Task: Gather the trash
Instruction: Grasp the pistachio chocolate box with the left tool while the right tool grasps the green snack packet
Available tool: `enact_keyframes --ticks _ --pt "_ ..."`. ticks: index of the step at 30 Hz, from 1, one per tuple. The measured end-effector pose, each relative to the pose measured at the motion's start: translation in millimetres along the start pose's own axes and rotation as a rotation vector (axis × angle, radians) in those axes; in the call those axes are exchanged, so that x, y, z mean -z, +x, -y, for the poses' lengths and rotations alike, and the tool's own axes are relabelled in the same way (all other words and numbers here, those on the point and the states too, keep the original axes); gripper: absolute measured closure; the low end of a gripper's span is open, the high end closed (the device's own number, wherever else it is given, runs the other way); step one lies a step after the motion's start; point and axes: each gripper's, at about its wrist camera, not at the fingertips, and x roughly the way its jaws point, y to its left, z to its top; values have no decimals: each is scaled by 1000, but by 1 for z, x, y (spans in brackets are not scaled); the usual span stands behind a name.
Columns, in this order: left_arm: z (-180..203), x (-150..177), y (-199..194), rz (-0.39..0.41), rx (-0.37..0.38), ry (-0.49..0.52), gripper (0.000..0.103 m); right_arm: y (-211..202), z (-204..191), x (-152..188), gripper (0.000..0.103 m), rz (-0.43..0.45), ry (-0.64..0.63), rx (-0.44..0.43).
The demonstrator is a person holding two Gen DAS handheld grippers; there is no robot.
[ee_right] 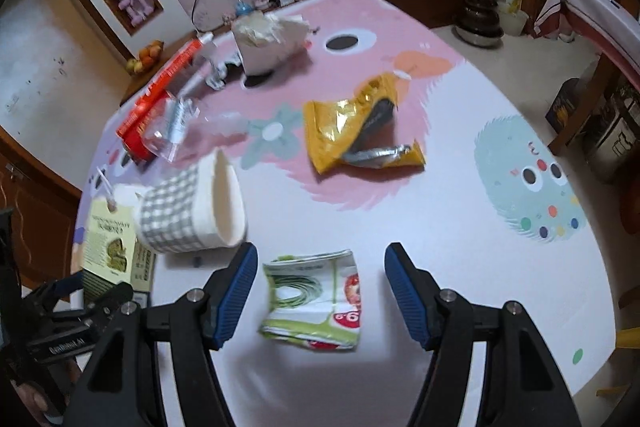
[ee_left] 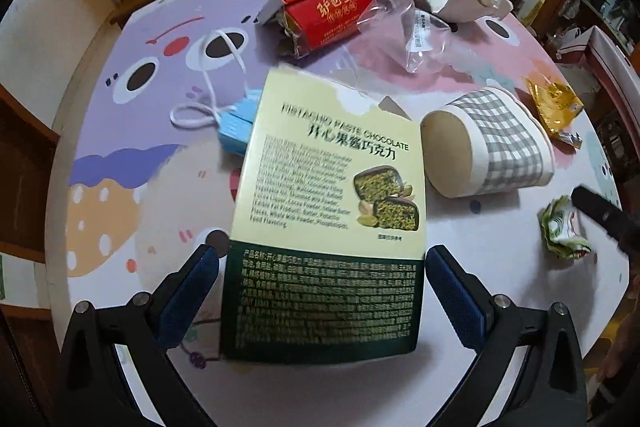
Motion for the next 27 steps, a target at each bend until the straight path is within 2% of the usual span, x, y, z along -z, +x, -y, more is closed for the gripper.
enact_keyframes --ticks 2,7,13,15,16,18,20,27 --pt "1 -2 7 -12 -8 -1 1 8 -1 4 27 -18 -17 2" --pt "0 -5 20 -38 -6 -20 1 17 -9 15 24 -11 -71 15" --pt "-4 -3 27 -47 -12 -44 1 21 -26 31 23 25 -202 113" --pt "-3 -2 27 -39 -17 -52 2 21 -30 37 25 41 -237 146" --pt "-4 -2 27 -34 -18 -54 3 20 -31 39 29 50 -252 158" --pt "-4 0 24 -15 -16 -52 6 17 -30 41 42 75 -247 153" --pt "-3 4 22 -8 -12 -49 6 13 -27 42 47 92 -232 144" --pt "-1 24 4 24 16 -47 7 2 -19 49 49 112 -203 94"
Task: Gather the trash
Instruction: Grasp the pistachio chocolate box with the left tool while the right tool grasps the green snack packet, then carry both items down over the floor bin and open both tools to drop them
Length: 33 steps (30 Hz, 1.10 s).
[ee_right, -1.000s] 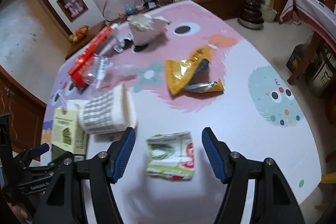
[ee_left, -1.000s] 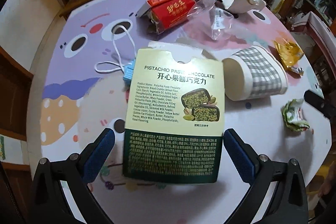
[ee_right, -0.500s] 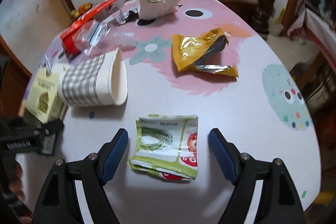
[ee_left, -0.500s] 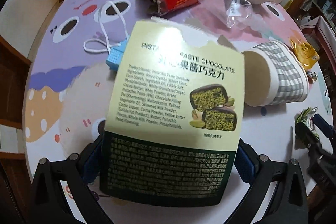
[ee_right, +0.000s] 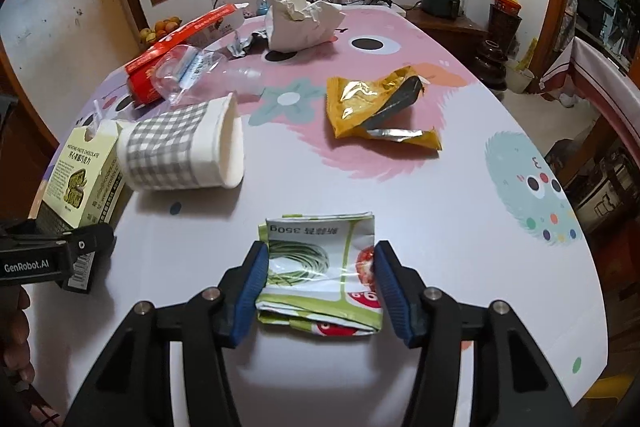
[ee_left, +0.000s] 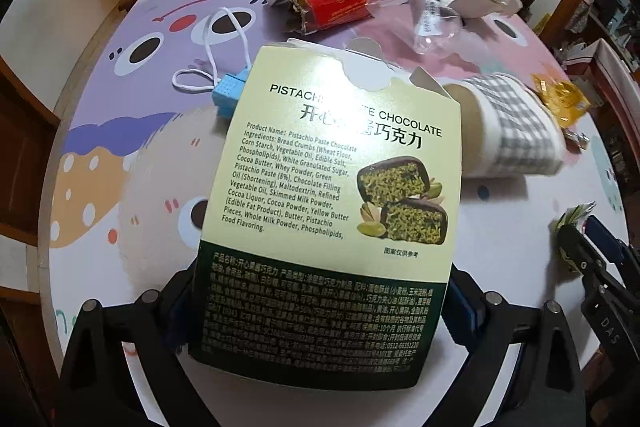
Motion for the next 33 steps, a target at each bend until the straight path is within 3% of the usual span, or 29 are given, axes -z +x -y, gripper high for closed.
enact_keyframes --ticks 19,33 --pt "21 112 -105 76 173 74 7 -98 -7 65 48 39 67 -171" --pt "50 209 -139 28 256 163 7 -157 -3 130 48 3 119 -213"
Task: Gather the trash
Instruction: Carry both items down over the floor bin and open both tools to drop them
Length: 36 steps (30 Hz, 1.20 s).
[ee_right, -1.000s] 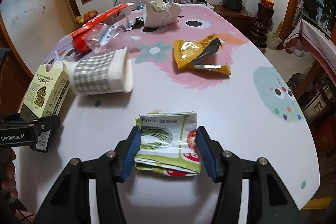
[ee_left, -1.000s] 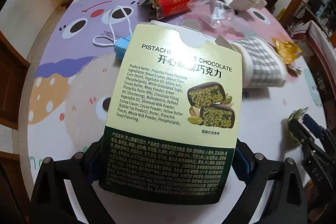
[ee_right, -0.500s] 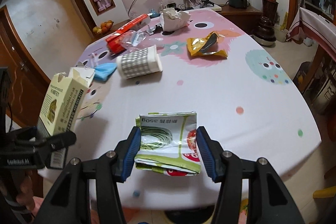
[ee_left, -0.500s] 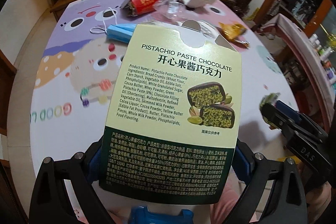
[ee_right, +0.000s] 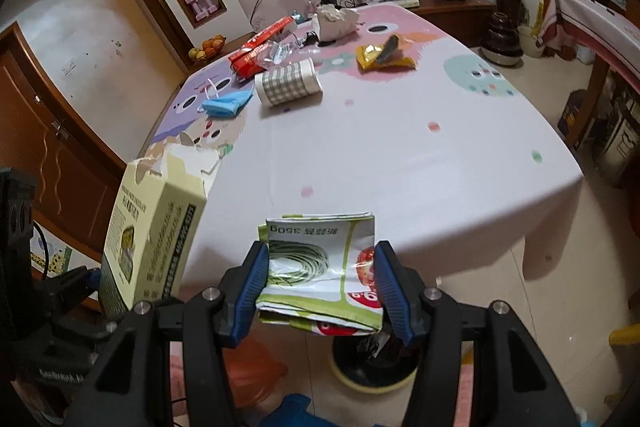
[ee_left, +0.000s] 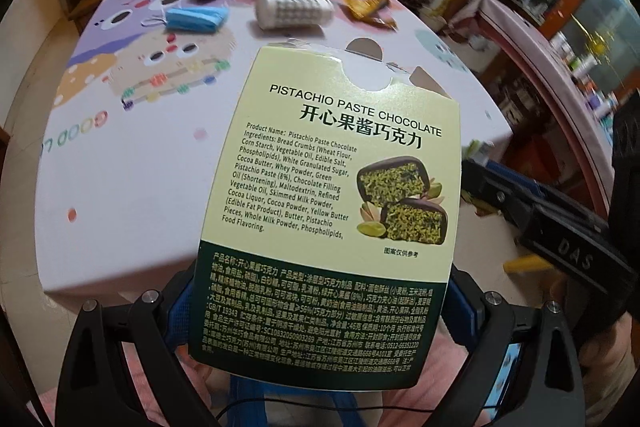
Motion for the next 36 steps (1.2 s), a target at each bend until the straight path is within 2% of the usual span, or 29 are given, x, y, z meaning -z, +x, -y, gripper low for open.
enact_keyframes --ticks 9,16,23,31,36 --pt "26 40 3 -81 12 120 7 -10 18 50 48 -50 65 40" --pt "35 59 22 -150 8 166 7 -3 36 78 48 -96 112 64" --pt "44 78 53 -236 10 204 7 13 48 99 48 -138 142 71" --pt "37 85 100 -346 14 174 7 38 61 120 48 -194 171 74" --pt "41 89 135 -395 -6 191 7 62 75 133 48 -230 206 86"
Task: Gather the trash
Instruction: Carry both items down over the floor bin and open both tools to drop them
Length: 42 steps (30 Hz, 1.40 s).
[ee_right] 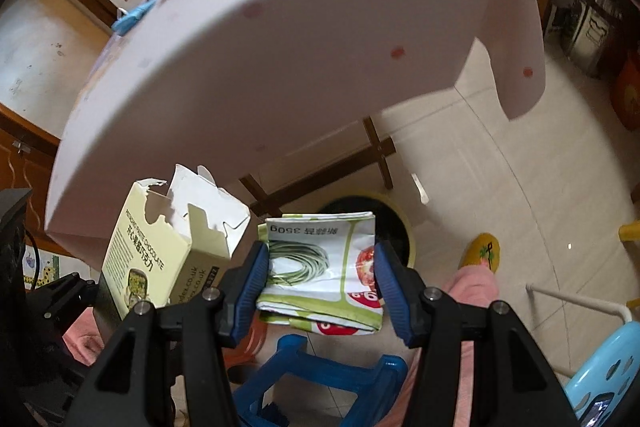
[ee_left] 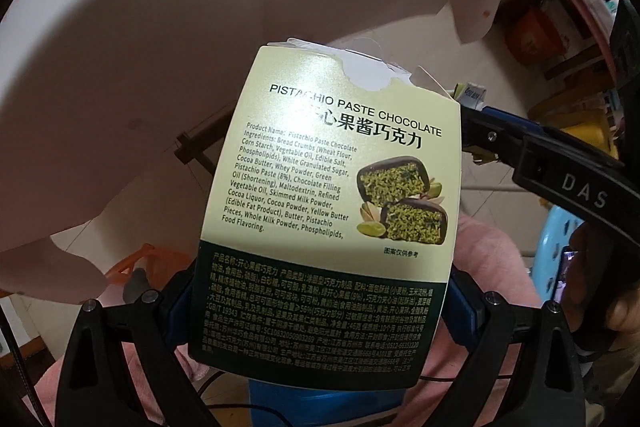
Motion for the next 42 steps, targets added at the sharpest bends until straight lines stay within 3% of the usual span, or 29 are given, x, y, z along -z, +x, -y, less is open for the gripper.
enact_keyframes --ticks 5,17,26,35,42 --pt "7 -11 39 -8 -55 30 7 36 18 2 48 -43 37 13" --pt "6 -33 109 -54 -53 -23 7 128 54 7 48 -149 125 26" --pt "23 -17 134 -103 -46 -39 7 167 73 6 48 -193 182 38" --pt "9 -30 136 -124 -41 -36 6 186 75 6 48 -234 199 60" --pt "0 -32 142 -127 -49 -64 6 199 71 9 46 -264 207 30"
